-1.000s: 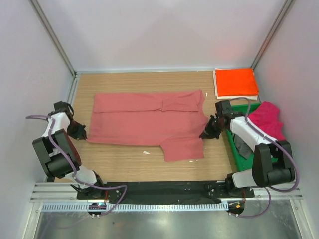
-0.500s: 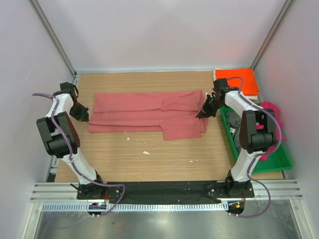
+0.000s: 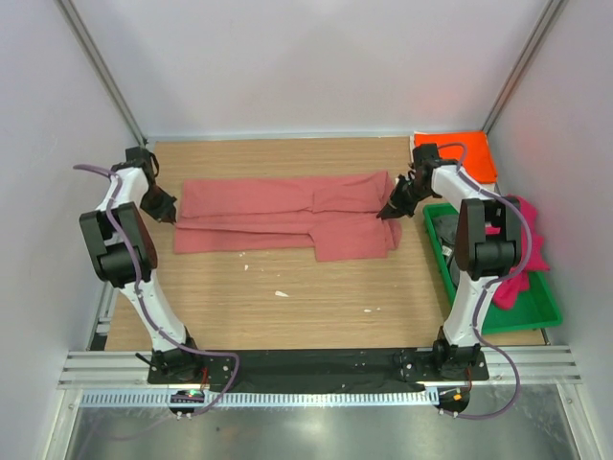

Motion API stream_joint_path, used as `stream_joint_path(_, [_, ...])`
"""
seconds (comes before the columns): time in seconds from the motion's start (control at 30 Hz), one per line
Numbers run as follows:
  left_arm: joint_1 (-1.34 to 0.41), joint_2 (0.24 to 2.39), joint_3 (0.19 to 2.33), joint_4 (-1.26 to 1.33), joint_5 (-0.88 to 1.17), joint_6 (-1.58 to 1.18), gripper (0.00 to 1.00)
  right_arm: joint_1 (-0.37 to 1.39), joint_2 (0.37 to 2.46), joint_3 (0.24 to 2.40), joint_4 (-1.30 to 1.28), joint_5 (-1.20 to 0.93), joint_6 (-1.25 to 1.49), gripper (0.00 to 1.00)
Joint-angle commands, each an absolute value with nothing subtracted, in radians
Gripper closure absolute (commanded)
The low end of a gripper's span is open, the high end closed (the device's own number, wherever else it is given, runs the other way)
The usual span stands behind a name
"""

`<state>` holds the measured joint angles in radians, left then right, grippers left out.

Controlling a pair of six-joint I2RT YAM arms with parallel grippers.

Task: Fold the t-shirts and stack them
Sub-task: Fold the tshirt

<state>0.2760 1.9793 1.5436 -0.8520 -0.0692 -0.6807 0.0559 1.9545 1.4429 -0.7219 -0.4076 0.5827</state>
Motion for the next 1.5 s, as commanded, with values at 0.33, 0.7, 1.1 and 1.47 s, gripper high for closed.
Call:
stream_joint_path(0.33, [0.278, 2.059, 1.652, -0.888, -0.095, -0.692, 1.0, 0.029, 2.028, 1.531, -0.667, -0.5, 0.655, 0.99])
stream_joint_path(0.7, [0.278, 2.097, 1.698, -0.894, -0.081, -0.696, 1.0, 0.017, 2.06, 1.559, -0.663, -0.514, 0.669, 0.99])
stream_joint_path(1.1, [0.264, 2.128, 1.766, -0.879, -0.043, -0.684, 0.54, -0.028, 2.111, 1.528, -0.473, -0.627, 0.739, 0.87])
stream_joint_path(1.47, [0.166, 1.839, 1.626, -0.825, -0.131, -0.535, 0.37, -0.008, 1.918, 1.612, -0.801, -0.443, 0.465, 0.53])
